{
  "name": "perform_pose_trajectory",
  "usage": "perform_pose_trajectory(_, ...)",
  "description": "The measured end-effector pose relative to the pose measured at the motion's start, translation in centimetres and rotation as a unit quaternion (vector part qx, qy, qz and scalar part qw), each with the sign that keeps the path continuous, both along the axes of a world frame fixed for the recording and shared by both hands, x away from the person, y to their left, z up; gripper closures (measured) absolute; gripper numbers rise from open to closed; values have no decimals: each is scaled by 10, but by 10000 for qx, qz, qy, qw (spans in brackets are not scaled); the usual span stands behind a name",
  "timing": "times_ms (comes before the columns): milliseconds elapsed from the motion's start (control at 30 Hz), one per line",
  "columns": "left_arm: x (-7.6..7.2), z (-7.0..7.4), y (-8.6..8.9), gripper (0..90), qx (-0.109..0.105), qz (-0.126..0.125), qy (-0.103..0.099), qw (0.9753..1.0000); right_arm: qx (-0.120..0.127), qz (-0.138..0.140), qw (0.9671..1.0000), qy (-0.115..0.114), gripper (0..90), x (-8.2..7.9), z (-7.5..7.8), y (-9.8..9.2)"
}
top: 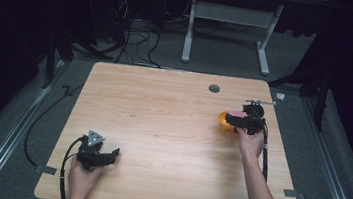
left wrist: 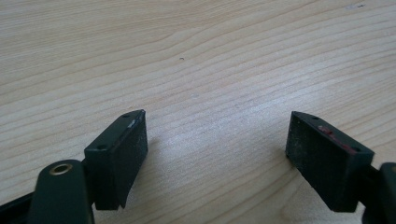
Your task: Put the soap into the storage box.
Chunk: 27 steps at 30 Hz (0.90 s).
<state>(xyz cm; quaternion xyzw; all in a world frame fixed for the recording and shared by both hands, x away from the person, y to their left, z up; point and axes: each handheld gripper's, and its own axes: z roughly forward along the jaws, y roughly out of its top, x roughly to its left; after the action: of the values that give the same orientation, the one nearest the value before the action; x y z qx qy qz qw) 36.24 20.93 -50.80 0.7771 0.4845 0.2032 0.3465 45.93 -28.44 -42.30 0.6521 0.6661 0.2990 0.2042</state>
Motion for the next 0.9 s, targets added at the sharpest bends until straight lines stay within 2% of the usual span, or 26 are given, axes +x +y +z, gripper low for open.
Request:
perform_pose_trajectory(300,0,0,0,212,0,0,0,10000,-43,-140,9999,91,134,10,-8,1)
perform_pose_trajectory(900,0,0,0,212,3,0,-2,10000,-83,-273,9993,224,134,20,-19,2)
